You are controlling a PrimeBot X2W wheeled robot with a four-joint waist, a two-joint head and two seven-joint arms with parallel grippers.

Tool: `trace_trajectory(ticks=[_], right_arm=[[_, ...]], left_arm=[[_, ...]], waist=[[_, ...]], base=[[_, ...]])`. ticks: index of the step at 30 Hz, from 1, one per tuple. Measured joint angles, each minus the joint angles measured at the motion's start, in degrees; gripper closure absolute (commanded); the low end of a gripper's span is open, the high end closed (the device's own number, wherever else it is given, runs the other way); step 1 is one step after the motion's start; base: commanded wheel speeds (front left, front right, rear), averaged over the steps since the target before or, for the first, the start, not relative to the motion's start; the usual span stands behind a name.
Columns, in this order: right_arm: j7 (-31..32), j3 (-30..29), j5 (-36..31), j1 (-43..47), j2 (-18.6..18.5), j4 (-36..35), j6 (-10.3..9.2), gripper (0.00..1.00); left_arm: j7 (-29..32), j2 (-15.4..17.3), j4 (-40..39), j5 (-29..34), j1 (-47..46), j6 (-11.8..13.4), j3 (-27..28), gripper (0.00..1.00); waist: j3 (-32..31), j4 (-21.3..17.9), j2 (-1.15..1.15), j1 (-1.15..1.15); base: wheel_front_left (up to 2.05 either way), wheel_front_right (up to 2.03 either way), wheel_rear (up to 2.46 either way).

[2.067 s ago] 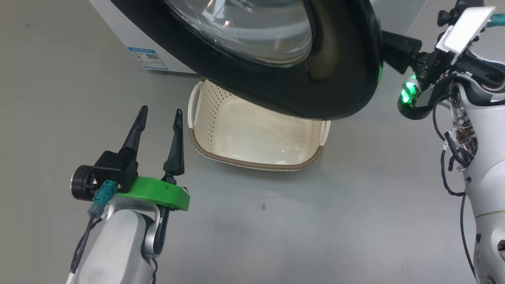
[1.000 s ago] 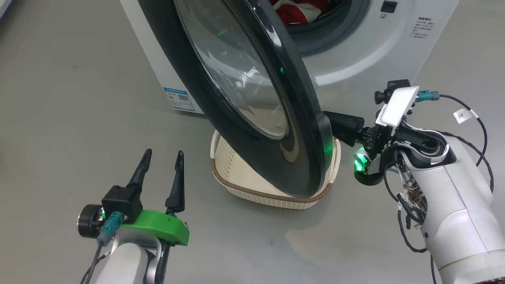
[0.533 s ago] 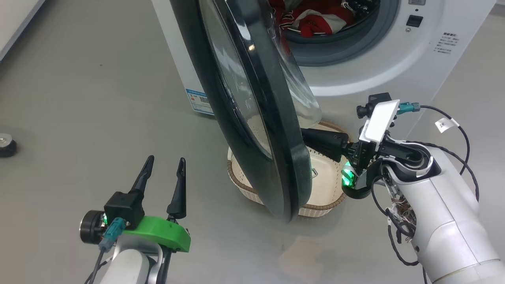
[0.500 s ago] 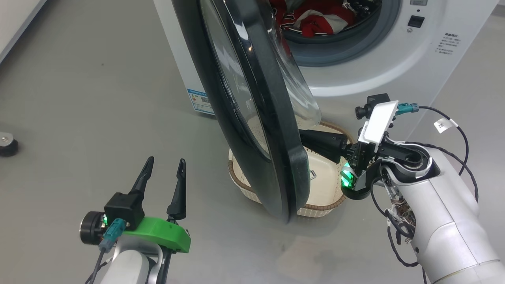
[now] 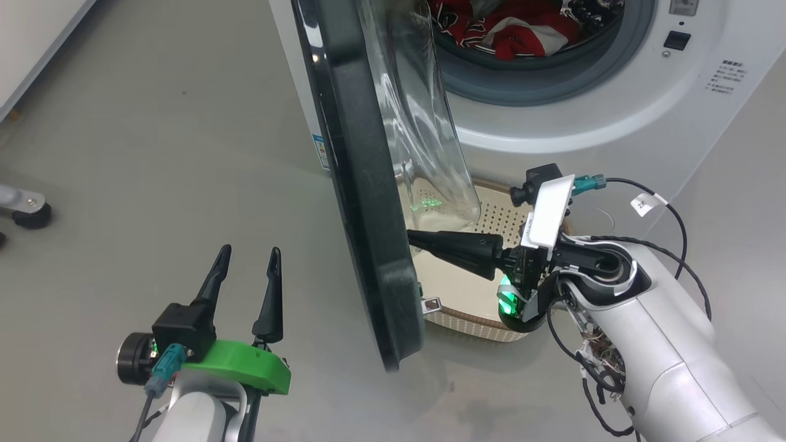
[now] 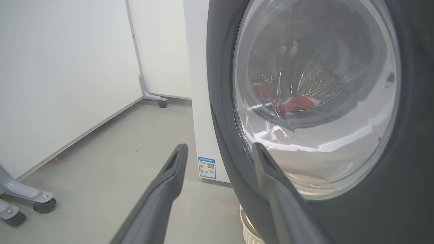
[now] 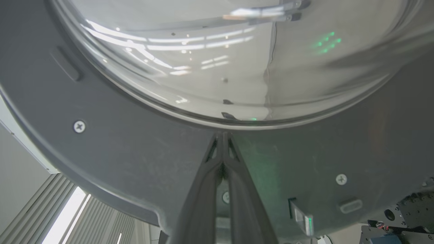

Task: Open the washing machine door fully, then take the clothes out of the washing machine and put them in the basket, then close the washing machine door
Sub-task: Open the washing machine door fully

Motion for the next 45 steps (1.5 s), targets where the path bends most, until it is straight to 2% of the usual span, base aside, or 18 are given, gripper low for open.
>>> trace_trajectory(ticks=[14,24,29,39,45], right_arm=[[-4.1,5.4,3.0,0.8,-0.2,-2.4,-0.47,1.00],[-7.3,6.4,3.0,0.8,-0.1,-2.5,-0.46,1.00],[-8.6,5.6,3.6,1.1,0.1,-2.6,-0.40,1.00],[-12.8,1.8,4.3,3.5,0.2,-4.6,1.65,1.00],[-16.3,-1.3,2.9,6.5,-1.6,-6.6,2.59,1.00]], left_arm=[[0.0,0.0,-0.6,0.0,0.4,0.0,0.0,0.00],[0.0,0.0,-0.7,0.0,1.0,0.0,0.5,0.00],[0.0,0.0,-0.8,0.0,1.2,0.0,0.8,0.00],[0.0,0.0,-0.9,0.0,2.2,0.1,2.2,0.00],[0.0,0.1,-0.8,0.7,2.7,0.1,2.6,0.00]], waist=[[0.1,1.6,0.00,0.00],[0.0,1.7,0.00,0.00],[-0.2,1.4,0.00,0.00],[-1.3,-0.7,0.00,0.00],[-2.3,-2.1,0.00,0.00]], base=[[0.00,0.00,0.00],[0.00,0.00,0.00],[0.00,0.00,0.00],[0.00,0.00,0.00],[0.00,0.00,0.00]])
